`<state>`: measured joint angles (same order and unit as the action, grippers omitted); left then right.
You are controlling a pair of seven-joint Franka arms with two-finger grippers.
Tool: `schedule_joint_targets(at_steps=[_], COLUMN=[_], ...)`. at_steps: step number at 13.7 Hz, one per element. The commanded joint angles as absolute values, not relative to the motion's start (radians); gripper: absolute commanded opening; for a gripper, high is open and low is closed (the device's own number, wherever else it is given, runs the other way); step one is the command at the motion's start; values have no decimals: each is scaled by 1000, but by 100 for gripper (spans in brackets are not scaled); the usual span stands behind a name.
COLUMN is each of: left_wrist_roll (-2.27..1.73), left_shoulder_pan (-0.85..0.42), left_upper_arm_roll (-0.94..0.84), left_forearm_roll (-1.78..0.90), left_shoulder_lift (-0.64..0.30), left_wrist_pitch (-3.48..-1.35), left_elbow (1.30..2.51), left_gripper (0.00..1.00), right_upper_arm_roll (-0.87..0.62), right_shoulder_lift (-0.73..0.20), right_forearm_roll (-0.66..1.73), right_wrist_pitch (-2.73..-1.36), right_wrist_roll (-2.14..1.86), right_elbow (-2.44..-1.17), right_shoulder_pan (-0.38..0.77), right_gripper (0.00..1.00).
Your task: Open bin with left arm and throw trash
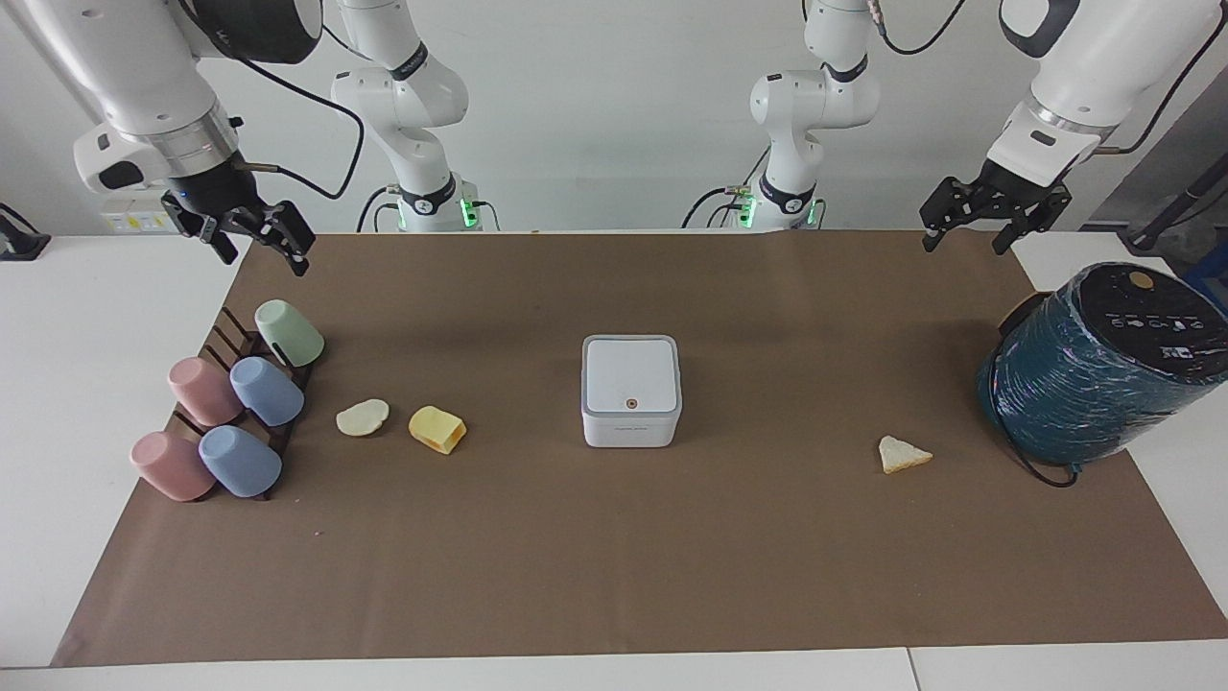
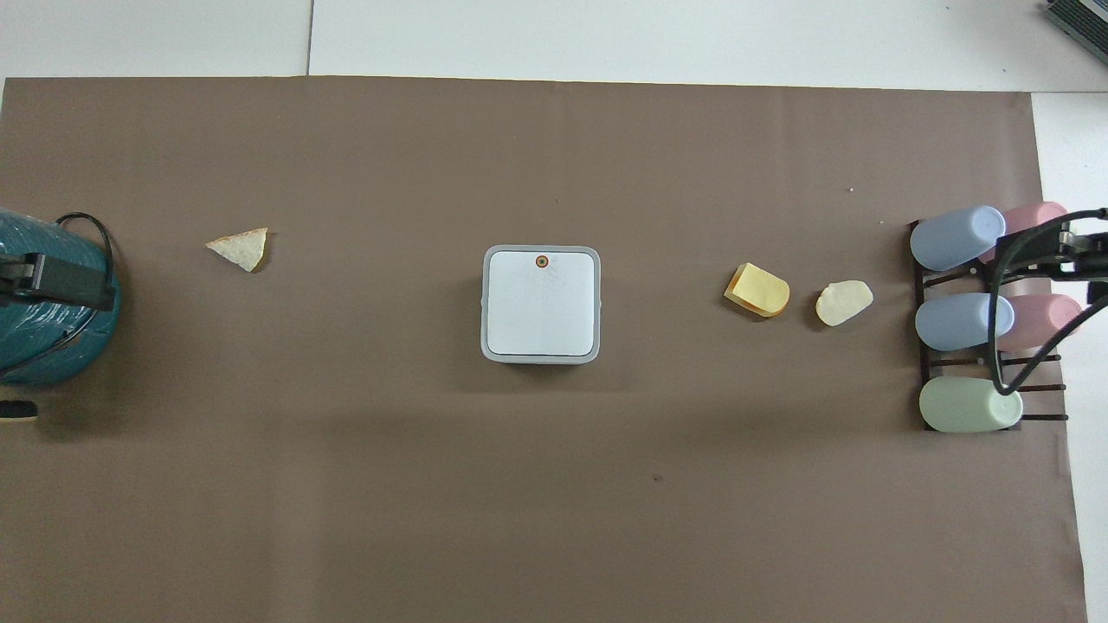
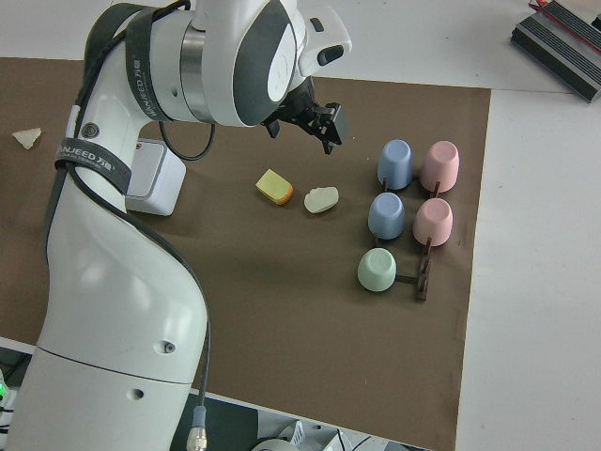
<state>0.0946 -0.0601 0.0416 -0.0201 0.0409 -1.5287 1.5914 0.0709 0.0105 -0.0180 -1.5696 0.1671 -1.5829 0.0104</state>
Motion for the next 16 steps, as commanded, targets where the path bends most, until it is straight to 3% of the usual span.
schedule_joint_targets(at_steps=[1, 16], left_wrist_roll=[101, 91], left_shoulder_pan=[-61, -169], left_upper_arm_roll=[41, 41], left_forearm_roll=[-17, -12], left_shoulder_lift=[64, 57], left_wrist_pitch=[-1528, -1592], left_elbow=[1617, 1623], left_gripper=[100, 100], right_upper_arm_roll=[66, 66], right_shoulder_lift=[32, 35], right_forearm_roll=[-29, -28], right_wrist_pitch=[-1583, -1601], right_wrist_roll=[175, 173], right_elbow=[-1608, -1617], right_shoulder_pan=[11, 8], right_gripper=[100, 100])
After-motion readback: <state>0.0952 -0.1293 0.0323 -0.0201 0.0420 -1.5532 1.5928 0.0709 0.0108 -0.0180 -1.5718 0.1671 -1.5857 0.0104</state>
